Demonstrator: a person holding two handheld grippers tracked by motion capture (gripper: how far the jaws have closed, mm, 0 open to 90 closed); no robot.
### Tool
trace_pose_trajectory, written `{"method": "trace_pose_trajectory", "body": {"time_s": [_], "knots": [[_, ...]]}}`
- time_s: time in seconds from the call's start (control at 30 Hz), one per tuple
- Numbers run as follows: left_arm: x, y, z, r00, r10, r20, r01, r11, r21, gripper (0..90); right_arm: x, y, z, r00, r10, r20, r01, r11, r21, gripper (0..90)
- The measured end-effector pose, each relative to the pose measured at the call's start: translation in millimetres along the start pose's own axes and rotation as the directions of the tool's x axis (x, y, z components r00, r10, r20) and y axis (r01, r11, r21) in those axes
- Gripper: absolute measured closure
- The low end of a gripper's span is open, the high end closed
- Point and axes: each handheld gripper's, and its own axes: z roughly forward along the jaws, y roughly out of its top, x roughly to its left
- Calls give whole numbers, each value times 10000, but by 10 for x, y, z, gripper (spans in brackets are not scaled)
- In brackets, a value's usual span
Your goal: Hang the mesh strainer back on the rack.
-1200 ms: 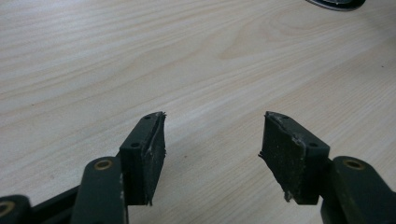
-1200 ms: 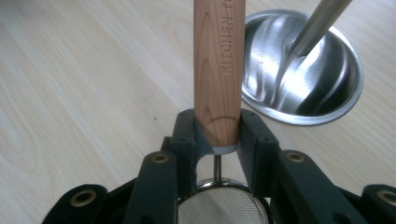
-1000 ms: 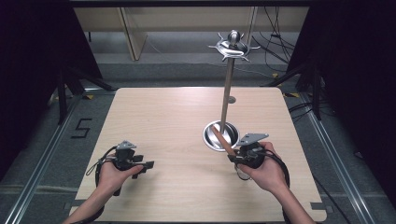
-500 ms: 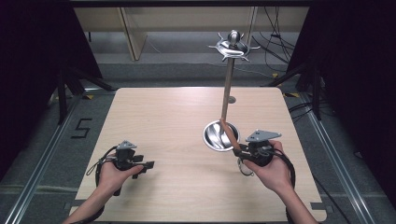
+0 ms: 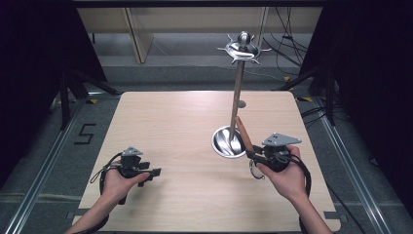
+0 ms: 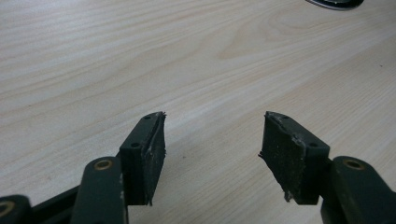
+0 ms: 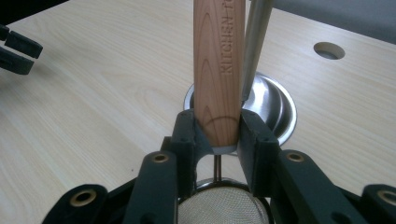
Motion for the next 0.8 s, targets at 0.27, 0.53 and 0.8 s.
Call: {"method": "trace_pose_trajectory", "body": {"time_s": [0.27, 0.53, 0.8], "knots": [[4, 1, -2, 10000, 70, 8, -70, 10000, 64, 386, 5, 14, -25, 9995, 263, 158, -255, 9986, -459, 703], [0, 1, 4, 10000, -34, -6, 34, 10000, -50, 386, -58, 27, -68, 9995, -17, 329, 37, 9981, -619, 703], [12, 0, 3, 9999, 71, 78, -72, 10000, 47, 385, -77, 50, -99, 9991, 120, 396, -78, 9946, -1035, 703]]}}
